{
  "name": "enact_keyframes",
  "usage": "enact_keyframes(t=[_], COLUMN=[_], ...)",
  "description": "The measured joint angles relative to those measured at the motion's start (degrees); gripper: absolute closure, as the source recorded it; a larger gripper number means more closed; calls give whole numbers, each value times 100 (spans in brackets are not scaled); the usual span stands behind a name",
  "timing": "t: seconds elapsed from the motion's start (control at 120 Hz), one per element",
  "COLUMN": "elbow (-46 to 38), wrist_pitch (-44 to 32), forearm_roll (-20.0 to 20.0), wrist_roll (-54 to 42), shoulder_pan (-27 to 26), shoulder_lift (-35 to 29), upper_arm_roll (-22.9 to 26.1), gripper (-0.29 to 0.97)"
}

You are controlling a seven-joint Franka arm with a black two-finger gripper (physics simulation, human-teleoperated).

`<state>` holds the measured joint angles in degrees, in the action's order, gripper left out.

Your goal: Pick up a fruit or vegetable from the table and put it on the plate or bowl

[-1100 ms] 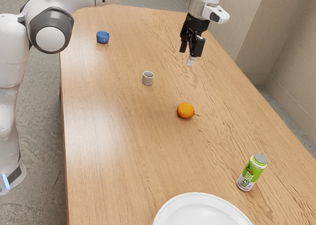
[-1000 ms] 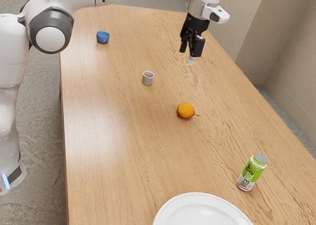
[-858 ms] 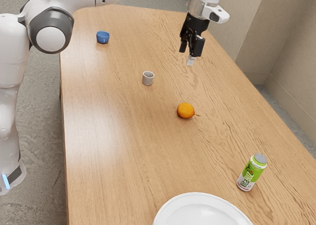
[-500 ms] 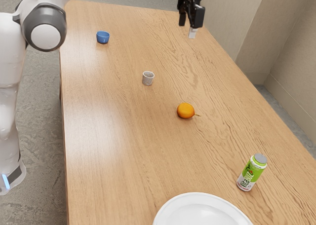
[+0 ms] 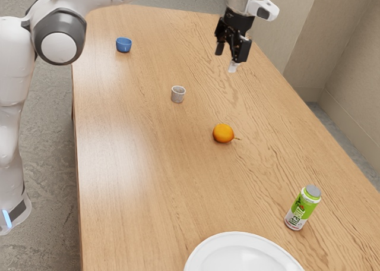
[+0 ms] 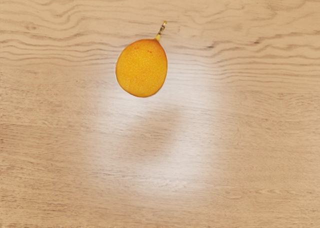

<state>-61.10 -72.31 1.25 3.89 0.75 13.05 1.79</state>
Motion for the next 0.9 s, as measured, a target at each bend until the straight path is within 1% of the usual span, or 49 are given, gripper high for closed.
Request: enact_keyframes(t=[0.1, 0.183, 0.292, 0.342, 0.383, 0.508, 0.658, 0.9], elbow=[-159, -388, -1808, -2206, -2372, -2502, -2618, -2539], wrist_pitch=[-42, -72, -591, -849, -1025, -1542, -2107, -2506], forearm_roll=[265, 295, 105, -11, -86, -213, -347, -413], wrist_roll=[-323, -619, -1075, -1294, -1464, -1906, -2354, -2964], shoulder_pan=[-34, -23, 13, 34, 70, 161, 14, -72], shoulder_lift=[-62, -220, -911, -1061, -1104, -895, -471, 7], upper_arm_roll=[258, 300, 135, 49, 6, -38, -271, -422], gripper=[0, 0, 0, 0, 0, 0, 0, 0])
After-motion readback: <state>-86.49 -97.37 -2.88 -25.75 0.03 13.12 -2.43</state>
